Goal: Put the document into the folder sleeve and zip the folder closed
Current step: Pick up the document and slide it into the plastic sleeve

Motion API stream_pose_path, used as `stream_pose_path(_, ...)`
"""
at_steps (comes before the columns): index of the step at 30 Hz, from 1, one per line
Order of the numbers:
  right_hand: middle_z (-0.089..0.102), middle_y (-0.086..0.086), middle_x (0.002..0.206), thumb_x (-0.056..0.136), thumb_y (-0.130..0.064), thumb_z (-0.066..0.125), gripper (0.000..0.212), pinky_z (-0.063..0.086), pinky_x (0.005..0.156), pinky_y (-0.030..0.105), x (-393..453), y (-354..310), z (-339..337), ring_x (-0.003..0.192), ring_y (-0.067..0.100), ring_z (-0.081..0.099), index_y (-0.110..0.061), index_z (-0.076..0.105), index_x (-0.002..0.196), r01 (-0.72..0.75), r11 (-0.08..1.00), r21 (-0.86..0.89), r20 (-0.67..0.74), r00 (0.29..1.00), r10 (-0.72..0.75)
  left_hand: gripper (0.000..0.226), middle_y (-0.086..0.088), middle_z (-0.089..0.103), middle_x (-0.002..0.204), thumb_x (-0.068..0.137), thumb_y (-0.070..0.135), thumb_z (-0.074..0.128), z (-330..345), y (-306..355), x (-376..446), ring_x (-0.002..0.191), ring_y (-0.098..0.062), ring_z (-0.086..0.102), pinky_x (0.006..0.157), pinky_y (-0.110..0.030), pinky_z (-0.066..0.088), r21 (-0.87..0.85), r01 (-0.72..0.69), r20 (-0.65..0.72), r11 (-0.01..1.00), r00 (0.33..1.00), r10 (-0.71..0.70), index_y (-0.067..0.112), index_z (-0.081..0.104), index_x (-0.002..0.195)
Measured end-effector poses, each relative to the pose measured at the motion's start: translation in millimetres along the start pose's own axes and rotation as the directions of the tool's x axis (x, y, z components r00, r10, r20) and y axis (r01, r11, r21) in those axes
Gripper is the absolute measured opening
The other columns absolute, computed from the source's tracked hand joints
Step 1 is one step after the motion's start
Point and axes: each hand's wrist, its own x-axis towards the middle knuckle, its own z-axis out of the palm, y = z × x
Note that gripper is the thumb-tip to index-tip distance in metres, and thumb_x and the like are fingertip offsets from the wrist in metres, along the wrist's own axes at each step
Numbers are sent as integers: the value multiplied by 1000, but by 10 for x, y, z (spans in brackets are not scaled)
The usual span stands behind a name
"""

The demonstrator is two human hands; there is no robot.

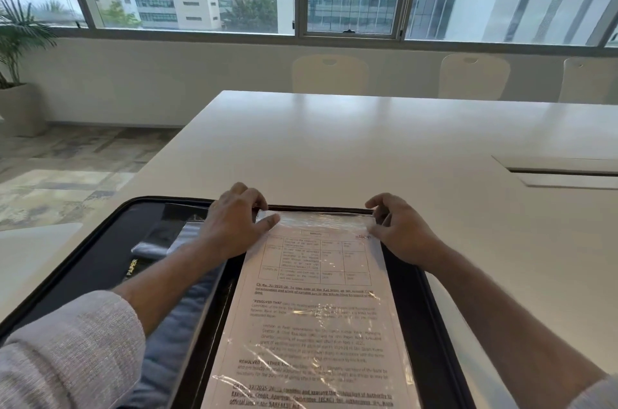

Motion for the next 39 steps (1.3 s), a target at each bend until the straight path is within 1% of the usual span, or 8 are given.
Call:
stream_pose_path(3, 59, 0, 96, 86, -27, 70, 30, 48, 70, 21, -258, -52, -7, 82, 13, 57, -24, 55, 112, -15, 1000, 5, 22, 1000, 15, 22, 13, 53, 102, 85, 52, 68, -188, 74, -333, 96, -11, 55, 86, -33, 47, -3, -38, 59, 999, 998, 38, 36, 57, 95)
stream_pose_path(7, 59, -4, 125, 86, -40, 68, 52, 52, 96, 42, -653, -162, -44, 114, 18, 57, -24, 46, 131, -75, 997, 10, 116, 991, 73, 26, 27, 50, 112, 79, 65, 61, -491, 150, -882, 103, 0, 51, 86, -27, 42, 5, -59, 158, 998, 986, 57, 47, 54, 96)
stream_pose_path(14, 47, -16, 136, 76, -69, 60, 75, 43, 105, 39, -1252, -421, 24, 124, 10, 45, -38, 30, 137, -126, 987, -97, 251, 957, 147, 80, 42, 22, 140, 67, 91, 42, -660, 213, -1623, 129, 4, 37, 110, -33, 38, 72, 5, 376, 997, 926, -32, 54, 35, 137)
stream_pose_path(19, -14, -6, 162, 67, -91, 31, 118, -4, 118, 31, -1574, -344, 140, 146, 9, -15, -23, -13, 153, -59, 926, -372, 325, 926, 190, 99, 40, -7, 153, 58, 104, 21, -577, 116, -1918, 146, 11, -7, 121, -27, 9, 65, 27, 396, 998, 917, -51, 60, 8, 145)
stream_pose_path(23, -26, -4, 159, 63, -95, 21, 123, -9, 118, 31, -1584, -314, 133, 143, 8, -25, -19, -23, 150, -15, 894, -448, 375, 904, 203, 81, 42, -25, 147, 66, 100, 12, -491, 107, -1967, 132, 19, -33, 109, -13, -16, 105, -6, 428, 994, 903, -40, 68, -9, 138)
stream_pose_path(27, -25, -2, 160, 62, -95, 16, 124, -10, 117, 30, -1451, -238, 96, 144, 9, -24, -18, -23, 150, 23, 879, -477, 388, 903, 187, 79, 39, -31, 147, 71, 97, 7, -391, 100, -1870, 132, 17, -37, 104, -11, -26, 147, -31, 427, 989, 903, -35, 65, -16, 139)
stream_pose_path(34, -19, 3, 162, 62, -98, 15, 127, -5, 119, 32, -1004, -22, -18, 147, 13, -16, -15, -17, 151, 53, 851, -522, 392, 901, 185, 97, 22, -20, 160, 71, 96, 4, -173, 190, -1492, 146, 0, -24, 123, -34, -8, 176, -37, 407, 984, 912, -38, 46, -13, 152)
stream_pose_path(39, -18, 4, 161, 57, -101, 12, 131, -5, 119, 32, -749, 54, -67, 147, 13, -14, -14, -15, 151, 71, 851, -520, 397, 902, 168, 98, 18, -13, 163, 74, 93, 6, -56, 227, -1290, 145, 1, -19, 122, -32, -9, 197, -24, 370, 980, 927, -52, 40, -7, 156)
